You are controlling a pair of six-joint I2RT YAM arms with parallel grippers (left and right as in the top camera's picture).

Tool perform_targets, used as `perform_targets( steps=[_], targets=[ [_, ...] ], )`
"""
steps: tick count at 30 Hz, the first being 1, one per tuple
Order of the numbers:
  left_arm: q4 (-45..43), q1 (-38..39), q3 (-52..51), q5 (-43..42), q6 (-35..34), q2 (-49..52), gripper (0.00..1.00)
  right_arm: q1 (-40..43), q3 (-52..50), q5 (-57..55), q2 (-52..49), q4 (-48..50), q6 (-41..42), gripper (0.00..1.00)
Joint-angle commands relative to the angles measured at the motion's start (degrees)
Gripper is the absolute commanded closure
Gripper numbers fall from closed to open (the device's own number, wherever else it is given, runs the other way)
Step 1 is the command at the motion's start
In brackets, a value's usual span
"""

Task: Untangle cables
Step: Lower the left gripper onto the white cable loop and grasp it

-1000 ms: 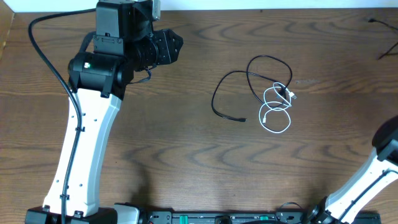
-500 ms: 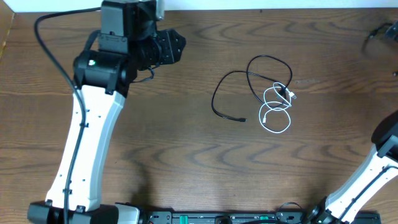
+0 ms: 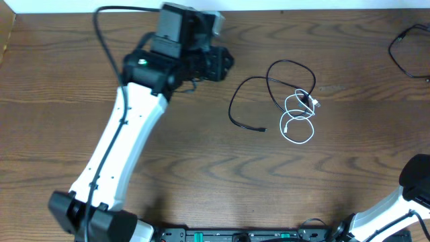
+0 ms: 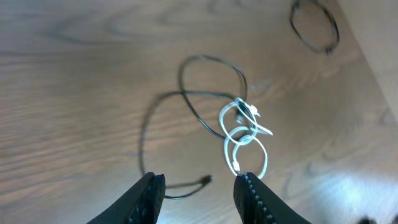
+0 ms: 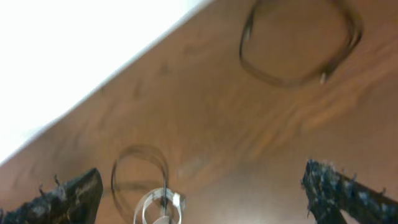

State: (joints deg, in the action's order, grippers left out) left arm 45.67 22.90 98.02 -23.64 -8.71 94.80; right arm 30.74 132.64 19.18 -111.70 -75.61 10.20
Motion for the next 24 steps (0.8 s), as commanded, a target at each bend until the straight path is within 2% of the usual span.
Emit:
perform_targets(
  steps=[1,9,16,20,24],
  targets=[
    [-0.81,4.81,-0.28,0.28,-0.33,5.35,0.58,-0.66,-0.5,0.85,-1.73,-1.9,-2.69,0.01],
    [-10.95,14.82,-0.28,0.33,-24.98,17.4,0.56,-0.79,-0.79,0.85,-1.88,-2.91,-2.73,0.01],
    [-20.92,18.03,-0.28,0.33,-37.31,26.08,0.4,-0.96,-0.79,0.85,-1.88,-3.72,-2.73,0.01],
    [-25.2,18.62,-0.28,0.17,-42.88,30.1,0.38,-1.2,-0.81,0.85,-1.88,-3.89,-2.54,0.01],
    [-31.98,19.21,-0.28,0.15,-42.88,33.14,0.39,-1.6,-0.81,0.85,-1.88,-3.91,-2.54,0.01]
  ],
)
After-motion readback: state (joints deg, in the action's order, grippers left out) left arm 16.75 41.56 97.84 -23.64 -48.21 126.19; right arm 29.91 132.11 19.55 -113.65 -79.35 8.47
